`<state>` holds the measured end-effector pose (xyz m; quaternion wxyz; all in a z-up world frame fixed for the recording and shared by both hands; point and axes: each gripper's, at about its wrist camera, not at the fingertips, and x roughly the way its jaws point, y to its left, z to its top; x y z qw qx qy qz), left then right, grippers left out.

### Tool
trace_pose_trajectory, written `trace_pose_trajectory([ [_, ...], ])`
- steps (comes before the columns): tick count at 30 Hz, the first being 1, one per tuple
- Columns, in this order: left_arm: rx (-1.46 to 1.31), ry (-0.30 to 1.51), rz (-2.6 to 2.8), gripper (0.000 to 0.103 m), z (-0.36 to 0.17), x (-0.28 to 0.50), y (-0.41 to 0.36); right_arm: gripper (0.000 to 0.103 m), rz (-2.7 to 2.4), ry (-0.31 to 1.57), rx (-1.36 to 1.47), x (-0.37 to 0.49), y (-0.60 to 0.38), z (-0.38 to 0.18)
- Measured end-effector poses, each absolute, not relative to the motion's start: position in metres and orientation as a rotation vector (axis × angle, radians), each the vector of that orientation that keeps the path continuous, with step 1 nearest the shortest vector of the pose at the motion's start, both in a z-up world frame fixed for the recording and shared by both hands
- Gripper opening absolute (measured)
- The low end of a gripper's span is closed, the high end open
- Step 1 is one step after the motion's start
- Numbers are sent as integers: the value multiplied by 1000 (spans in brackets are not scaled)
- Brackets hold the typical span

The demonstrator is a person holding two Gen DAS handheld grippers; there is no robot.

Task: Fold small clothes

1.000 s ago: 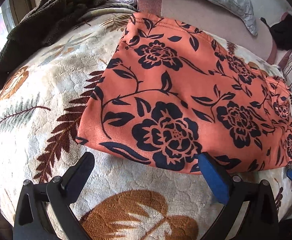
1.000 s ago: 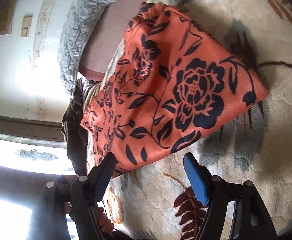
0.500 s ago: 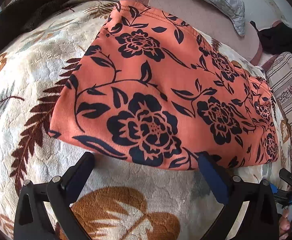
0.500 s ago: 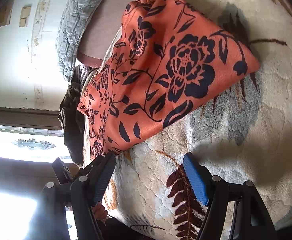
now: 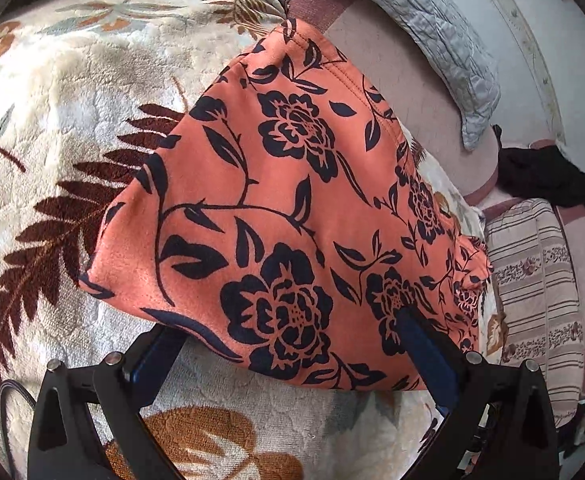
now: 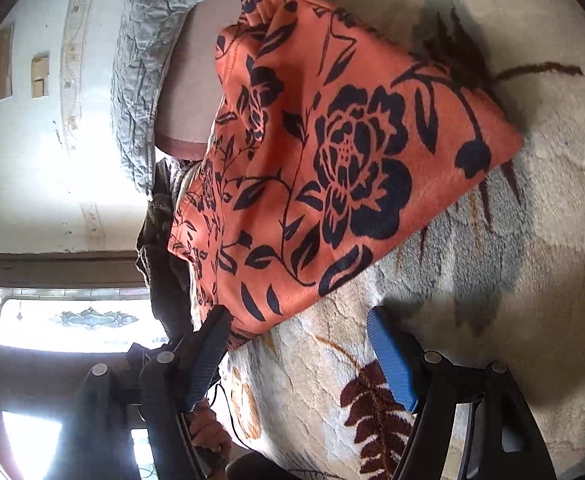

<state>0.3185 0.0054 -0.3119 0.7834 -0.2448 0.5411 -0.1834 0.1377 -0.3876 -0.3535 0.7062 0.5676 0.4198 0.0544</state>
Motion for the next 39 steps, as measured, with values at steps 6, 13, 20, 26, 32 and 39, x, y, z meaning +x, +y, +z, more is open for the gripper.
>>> trace_pose_trajectory([
  [6,-572,1122,-362,64,-310,321,16,74,50,846,1281,152,-398,-351],
  [13,-558,1100,-344,65,-313,325,11,74,-5,727,1374,164,-422,-356],
  [20,-610,1043,-331,61,-314,331,14,64,-46,662,1293,190,-421,-354],
  [26,-633,1030,-273,25,-319,337,20,25,-88,657,1269,202,-424,-364],
  [32,-641,960,-299,14,-300,321,29,20,-109,586,1108,190,-413,-332],
  [39,-570,887,-338,13,-262,252,43,19,-98,510,924,136,-386,-277],
])
